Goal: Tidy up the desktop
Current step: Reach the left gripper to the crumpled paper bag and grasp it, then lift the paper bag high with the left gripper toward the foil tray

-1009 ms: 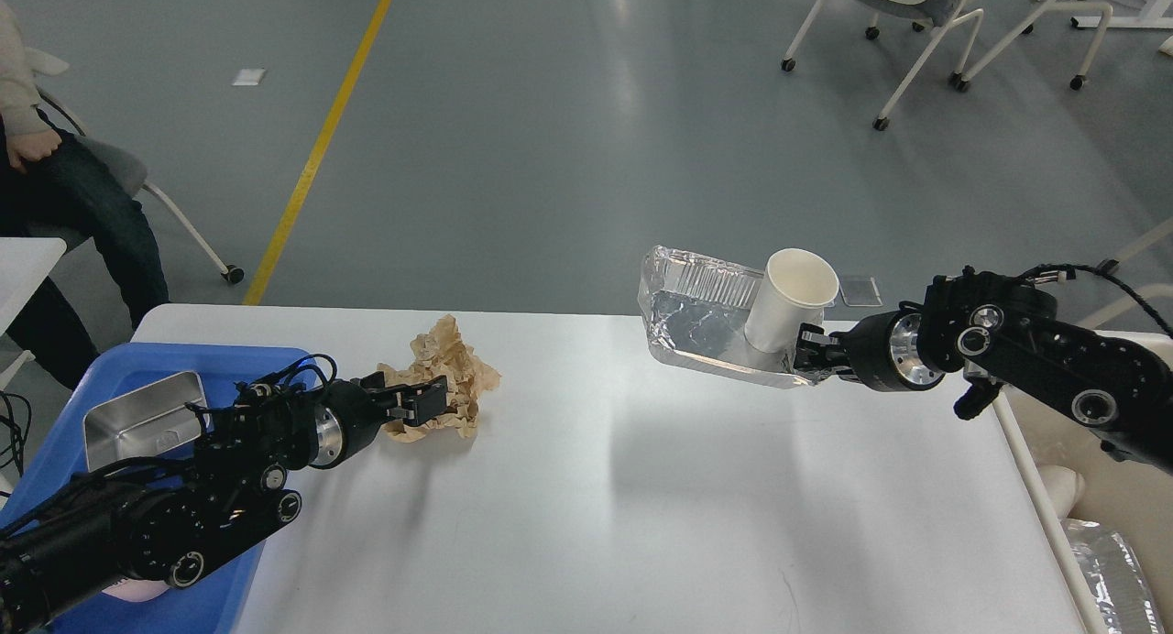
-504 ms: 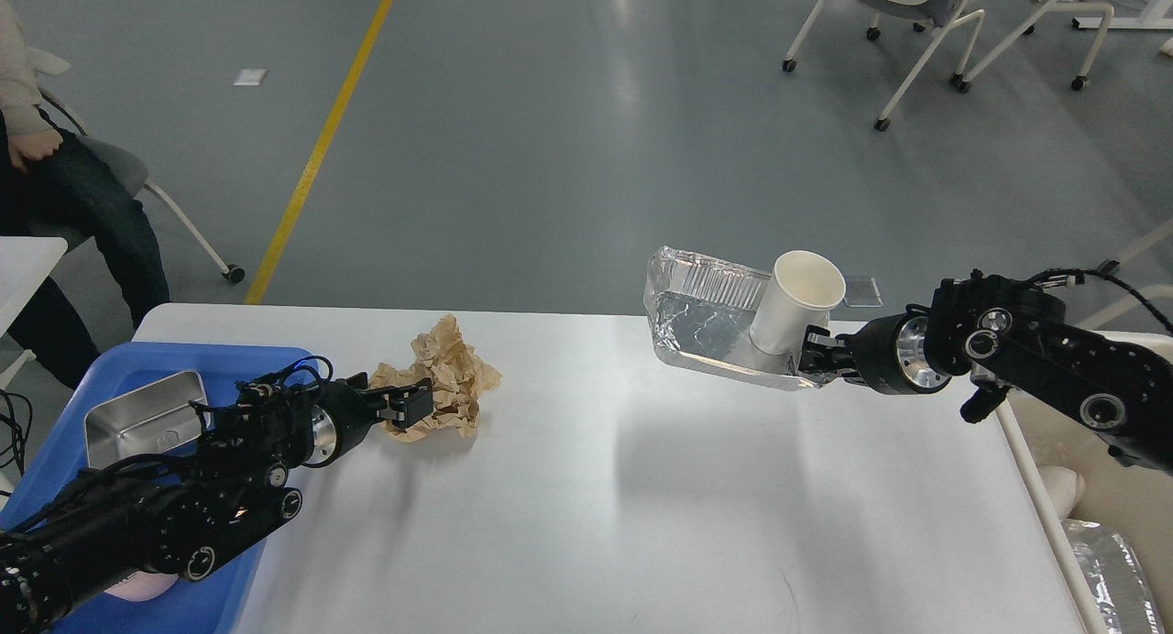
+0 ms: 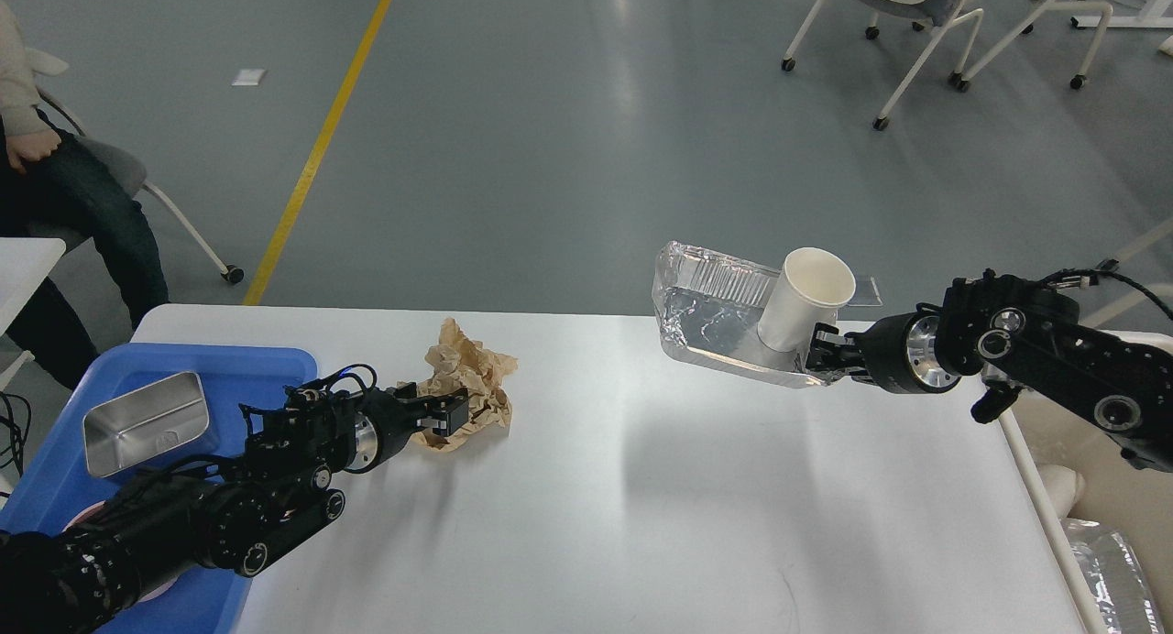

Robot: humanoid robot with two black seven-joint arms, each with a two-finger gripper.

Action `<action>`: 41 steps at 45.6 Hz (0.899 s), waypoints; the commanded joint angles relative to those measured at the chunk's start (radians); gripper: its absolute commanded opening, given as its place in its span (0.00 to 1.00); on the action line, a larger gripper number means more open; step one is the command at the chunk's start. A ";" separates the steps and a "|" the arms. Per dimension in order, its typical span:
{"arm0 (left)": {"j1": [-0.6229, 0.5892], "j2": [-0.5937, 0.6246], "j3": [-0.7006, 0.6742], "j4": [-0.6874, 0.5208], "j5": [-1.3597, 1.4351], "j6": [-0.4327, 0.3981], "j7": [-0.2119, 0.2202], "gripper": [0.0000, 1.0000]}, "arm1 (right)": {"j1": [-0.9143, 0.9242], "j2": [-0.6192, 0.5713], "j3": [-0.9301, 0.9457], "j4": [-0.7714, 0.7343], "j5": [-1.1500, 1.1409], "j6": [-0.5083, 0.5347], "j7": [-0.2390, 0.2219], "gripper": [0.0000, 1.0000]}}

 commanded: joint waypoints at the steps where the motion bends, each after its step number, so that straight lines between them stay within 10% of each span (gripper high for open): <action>1: 0.000 -0.001 0.007 0.004 -0.008 -0.005 -0.001 0.20 | 0.000 0.001 0.002 0.000 0.000 0.000 0.000 0.00; 8: -0.005 -0.003 0.005 0.002 -0.017 -0.012 -0.003 0.01 | 0.000 0.001 0.003 -0.002 0.000 0.000 0.000 0.00; 18: -0.054 0.085 -0.005 -0.070 -0.074 -0.101 -0.005 0.00 | 0.000 0.004 0.002 -0.003 0.000 -0.002 0.000 0.00; 31: -0.074 0.534 -0.040 -0.581 -0.091 -0.127 -0.008 0.00 | 0.001 0.012 0.002 -0.003 0.000 -0.002 0.000 0.00; 41: -0.072 0.758 -0.218 -0.743 -0.149 -0.212 -0.009 0.00 | 0.001 0.021 -0.002 -0.005 -0.002 -0.002 0.000 0.00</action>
